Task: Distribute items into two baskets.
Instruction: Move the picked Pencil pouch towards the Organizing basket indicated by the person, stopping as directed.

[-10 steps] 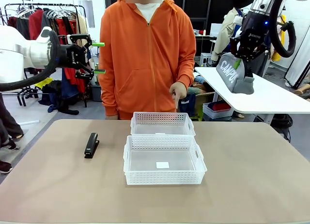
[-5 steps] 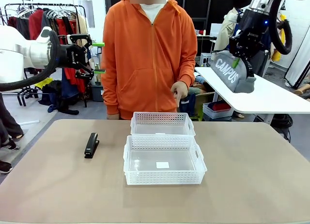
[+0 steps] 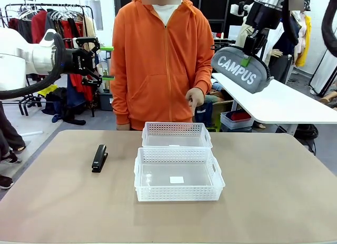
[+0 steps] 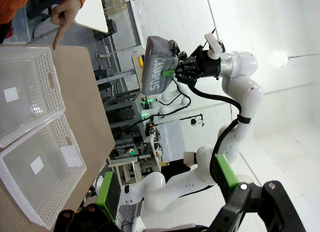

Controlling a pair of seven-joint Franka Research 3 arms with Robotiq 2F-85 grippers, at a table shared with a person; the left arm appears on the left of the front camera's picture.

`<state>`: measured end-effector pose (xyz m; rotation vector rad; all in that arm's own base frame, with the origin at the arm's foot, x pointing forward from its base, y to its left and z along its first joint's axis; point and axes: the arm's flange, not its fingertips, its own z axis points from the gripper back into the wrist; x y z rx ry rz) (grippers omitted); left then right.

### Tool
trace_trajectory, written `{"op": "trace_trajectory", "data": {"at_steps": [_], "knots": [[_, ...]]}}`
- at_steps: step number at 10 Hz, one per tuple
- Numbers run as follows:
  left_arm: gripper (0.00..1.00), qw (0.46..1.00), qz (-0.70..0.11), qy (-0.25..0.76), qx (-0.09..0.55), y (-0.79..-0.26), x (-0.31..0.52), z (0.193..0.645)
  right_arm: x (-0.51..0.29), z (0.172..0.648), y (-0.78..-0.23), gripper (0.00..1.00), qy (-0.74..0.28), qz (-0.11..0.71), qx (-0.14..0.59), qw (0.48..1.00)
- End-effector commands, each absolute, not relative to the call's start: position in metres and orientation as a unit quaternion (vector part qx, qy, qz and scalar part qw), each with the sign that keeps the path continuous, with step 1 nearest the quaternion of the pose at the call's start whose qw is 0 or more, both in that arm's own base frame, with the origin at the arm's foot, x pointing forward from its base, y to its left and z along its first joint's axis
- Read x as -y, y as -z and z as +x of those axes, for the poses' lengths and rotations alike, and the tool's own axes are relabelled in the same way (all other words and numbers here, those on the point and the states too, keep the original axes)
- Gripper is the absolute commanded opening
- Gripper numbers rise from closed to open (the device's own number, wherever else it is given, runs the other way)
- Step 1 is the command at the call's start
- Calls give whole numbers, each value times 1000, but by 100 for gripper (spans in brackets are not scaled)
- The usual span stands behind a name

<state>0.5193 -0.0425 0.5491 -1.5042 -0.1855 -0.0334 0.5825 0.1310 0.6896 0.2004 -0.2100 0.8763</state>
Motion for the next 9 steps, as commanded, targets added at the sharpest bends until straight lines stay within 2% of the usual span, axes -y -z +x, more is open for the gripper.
{"op": "trace_trajectory", "data": {"at_steps": [1,4,5,6,9], "knots": [[100,726,-683,15,85,-551,41,519,-139,601,-702,0,-521,76,108,843],[100,726,-683,15,85,-551,41,519,-152,607,-700,0,-571,56,111,812],[100,726,-683,15,85,-551,41,519,-151,609,-702,0,-548,57,115,827],[100,726,-683,15,85,-551,41,519,-151,599,-686,0,-558,66,105,820],[100,726,-683,15,85,-551,41,519,-151,599,-686,0,-558,66,105,820]]}}
